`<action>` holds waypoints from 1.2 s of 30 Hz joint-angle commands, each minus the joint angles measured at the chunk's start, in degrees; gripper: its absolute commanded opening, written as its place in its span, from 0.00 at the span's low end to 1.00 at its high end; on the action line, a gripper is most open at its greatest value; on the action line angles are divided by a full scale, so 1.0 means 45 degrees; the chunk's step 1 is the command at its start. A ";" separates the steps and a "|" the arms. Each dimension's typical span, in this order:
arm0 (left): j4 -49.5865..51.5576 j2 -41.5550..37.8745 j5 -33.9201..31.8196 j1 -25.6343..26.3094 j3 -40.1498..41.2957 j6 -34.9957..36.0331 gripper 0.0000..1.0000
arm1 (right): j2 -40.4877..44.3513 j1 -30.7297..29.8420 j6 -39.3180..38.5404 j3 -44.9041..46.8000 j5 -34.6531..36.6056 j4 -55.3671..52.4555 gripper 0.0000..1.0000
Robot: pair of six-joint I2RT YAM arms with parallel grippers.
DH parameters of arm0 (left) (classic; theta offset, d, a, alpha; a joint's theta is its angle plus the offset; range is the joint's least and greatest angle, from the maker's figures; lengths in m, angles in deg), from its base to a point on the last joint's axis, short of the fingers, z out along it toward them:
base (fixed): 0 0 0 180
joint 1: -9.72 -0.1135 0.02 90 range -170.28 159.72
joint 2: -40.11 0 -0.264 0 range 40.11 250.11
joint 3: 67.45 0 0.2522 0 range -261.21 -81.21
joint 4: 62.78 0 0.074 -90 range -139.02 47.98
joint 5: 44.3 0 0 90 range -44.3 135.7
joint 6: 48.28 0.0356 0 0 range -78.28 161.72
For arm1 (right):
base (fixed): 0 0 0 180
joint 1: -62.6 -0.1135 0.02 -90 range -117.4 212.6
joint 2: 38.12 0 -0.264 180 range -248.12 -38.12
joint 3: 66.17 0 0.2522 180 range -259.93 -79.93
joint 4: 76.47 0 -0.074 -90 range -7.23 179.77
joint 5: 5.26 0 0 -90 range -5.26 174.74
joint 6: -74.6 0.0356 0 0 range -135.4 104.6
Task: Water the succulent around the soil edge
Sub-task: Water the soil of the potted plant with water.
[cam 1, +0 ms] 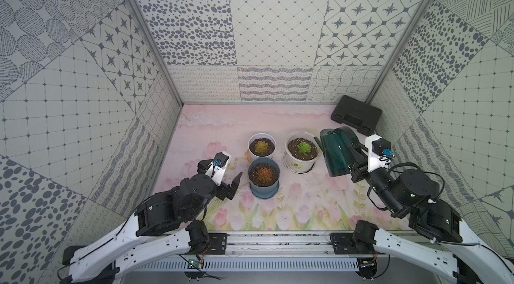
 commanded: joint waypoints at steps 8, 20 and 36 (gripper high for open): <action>-0.0129 0.0036 0.0244 -0.0313 0.0033 0.0342 0.99 | -0.0476 -0.0018 0.1043 -0.1725 -0.0475 -0.1782 0.00; -0.0089 -0.0053 0.0233 -0.0357 0.0028 0.0342 0.99 | -0.1274 -0.0017 0.1847 -0.3120 -0.0991 -0.3675 0.00; -0.0090 -0.0238 0.0219 -0.0373 0.0033 0.0362 0.99 | -0.2799 -0.0018 0.2811 -0.5297 -0.2189 -0.5643 0.00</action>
